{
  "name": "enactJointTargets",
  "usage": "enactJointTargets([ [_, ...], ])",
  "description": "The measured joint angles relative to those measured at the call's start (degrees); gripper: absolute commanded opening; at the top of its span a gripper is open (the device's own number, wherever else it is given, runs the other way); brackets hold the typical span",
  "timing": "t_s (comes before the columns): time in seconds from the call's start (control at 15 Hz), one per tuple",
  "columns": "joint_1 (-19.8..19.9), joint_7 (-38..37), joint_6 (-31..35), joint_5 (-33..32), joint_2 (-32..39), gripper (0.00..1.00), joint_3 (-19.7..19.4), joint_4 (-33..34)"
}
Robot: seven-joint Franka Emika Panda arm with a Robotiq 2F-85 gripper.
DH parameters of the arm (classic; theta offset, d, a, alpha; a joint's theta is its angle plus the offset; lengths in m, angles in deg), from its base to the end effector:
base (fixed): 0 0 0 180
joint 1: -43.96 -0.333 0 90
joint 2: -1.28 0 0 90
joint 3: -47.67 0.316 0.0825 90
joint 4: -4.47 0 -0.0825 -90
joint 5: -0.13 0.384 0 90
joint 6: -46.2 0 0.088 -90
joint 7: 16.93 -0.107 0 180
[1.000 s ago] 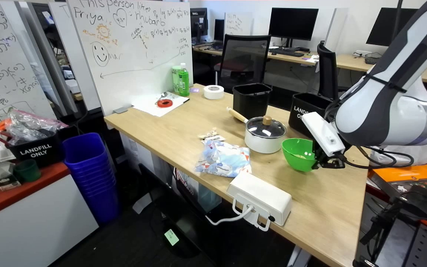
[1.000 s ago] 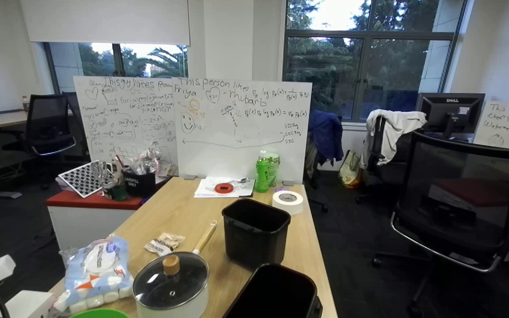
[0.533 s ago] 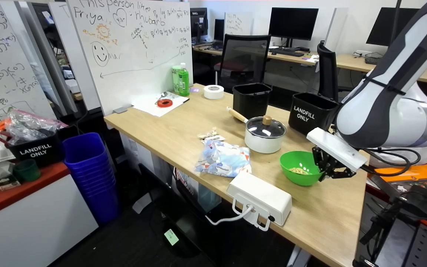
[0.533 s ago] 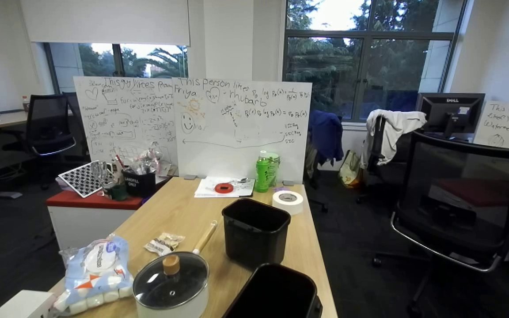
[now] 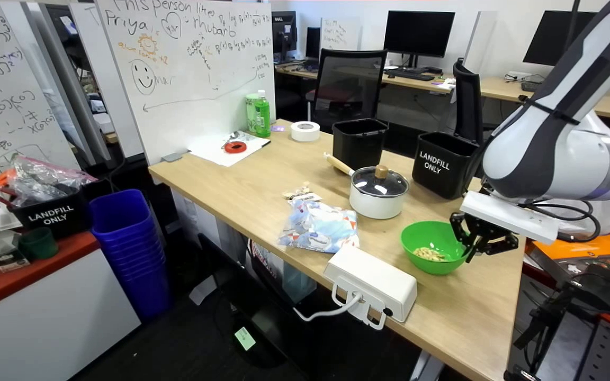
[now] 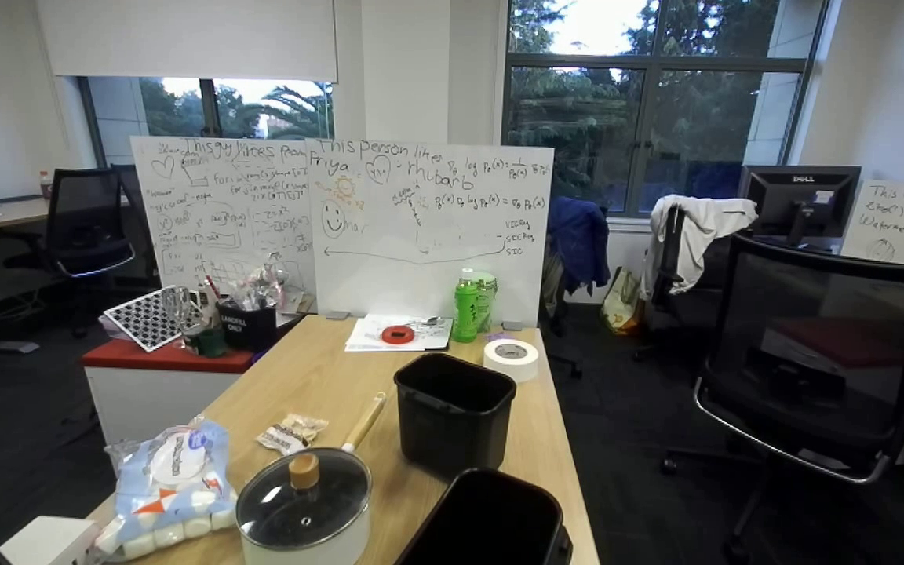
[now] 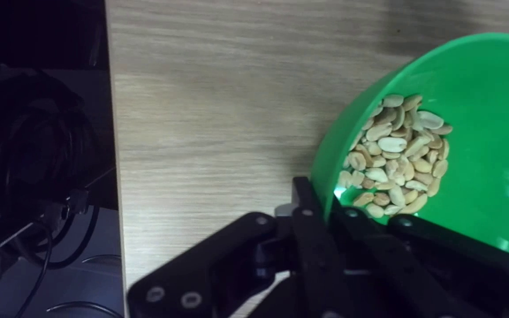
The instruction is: Move the green bowl to the left
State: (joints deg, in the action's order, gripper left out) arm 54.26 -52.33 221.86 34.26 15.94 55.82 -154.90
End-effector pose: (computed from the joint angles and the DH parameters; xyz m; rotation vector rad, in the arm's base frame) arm 0.3577 -0.0528 0.1380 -2.4713 1.7908 0.0101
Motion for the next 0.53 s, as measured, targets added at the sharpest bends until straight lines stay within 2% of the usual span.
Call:
enactJointTargets([
  [0.13,-0.26,5.71,-3.26,-0.13,-0.89,0.01,-1.36,0.05],
  [0.2,-0.44,8.36,-4.97,-0.52,-1.26,0.29,-2.3,0.09],
  [0.27,-0.81,10.49,-6.71,-1.48,-1.56,0.3,-3.49,0.13],
  [0.53,-2.96,12.58,-16.34,-12.65,-1.7,0.58,-9.72,-0.01],
])
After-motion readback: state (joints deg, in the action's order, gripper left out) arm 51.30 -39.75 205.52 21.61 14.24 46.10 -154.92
